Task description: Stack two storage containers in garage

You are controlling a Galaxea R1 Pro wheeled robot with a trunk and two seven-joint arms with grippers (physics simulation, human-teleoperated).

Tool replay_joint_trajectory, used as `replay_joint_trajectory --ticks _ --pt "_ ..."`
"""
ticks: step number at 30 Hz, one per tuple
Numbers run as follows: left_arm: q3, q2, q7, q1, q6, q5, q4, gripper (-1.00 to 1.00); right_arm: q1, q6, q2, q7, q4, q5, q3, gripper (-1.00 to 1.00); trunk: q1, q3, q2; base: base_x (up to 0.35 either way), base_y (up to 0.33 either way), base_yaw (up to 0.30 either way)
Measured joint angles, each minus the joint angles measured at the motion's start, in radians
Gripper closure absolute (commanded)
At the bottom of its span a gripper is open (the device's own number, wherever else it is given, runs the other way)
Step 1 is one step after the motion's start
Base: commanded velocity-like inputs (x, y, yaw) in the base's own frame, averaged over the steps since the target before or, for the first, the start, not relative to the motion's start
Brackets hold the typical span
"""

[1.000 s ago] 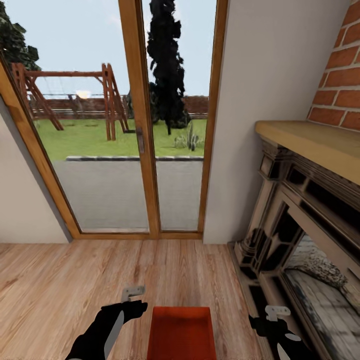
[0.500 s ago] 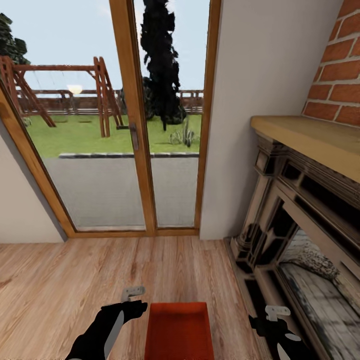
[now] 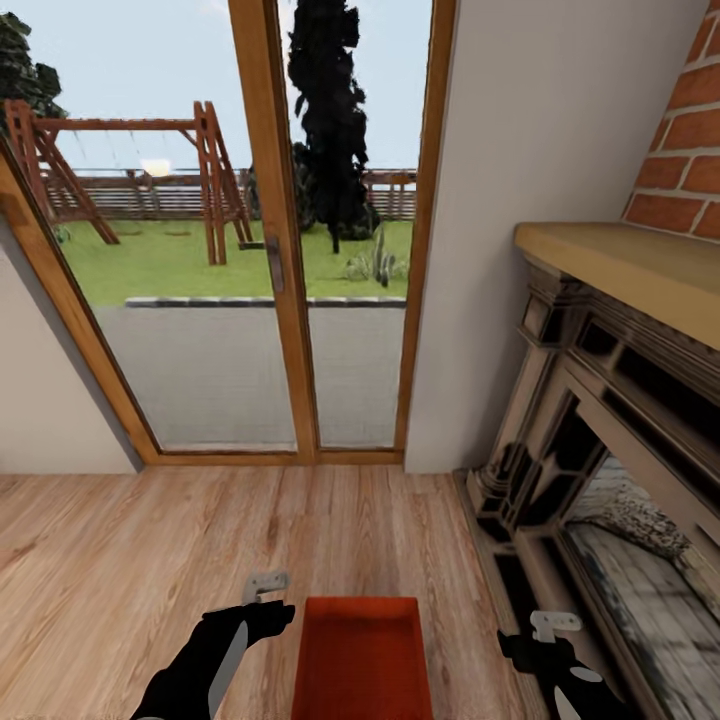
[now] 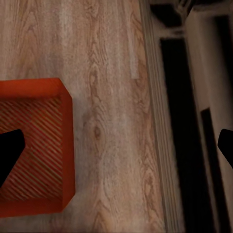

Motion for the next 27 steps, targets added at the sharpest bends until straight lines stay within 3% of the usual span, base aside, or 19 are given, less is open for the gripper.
replay_joint_trajectory --ticks 27 --pt "0.0 -0.001 0.003 0.0 0.0 0.0 0.0 -1.0 0.0 0.0 0.002 0.0 0.0 -0.001 0.001 -1.0 0.0 -0.023 0.0 0.0 0.0 0.019"
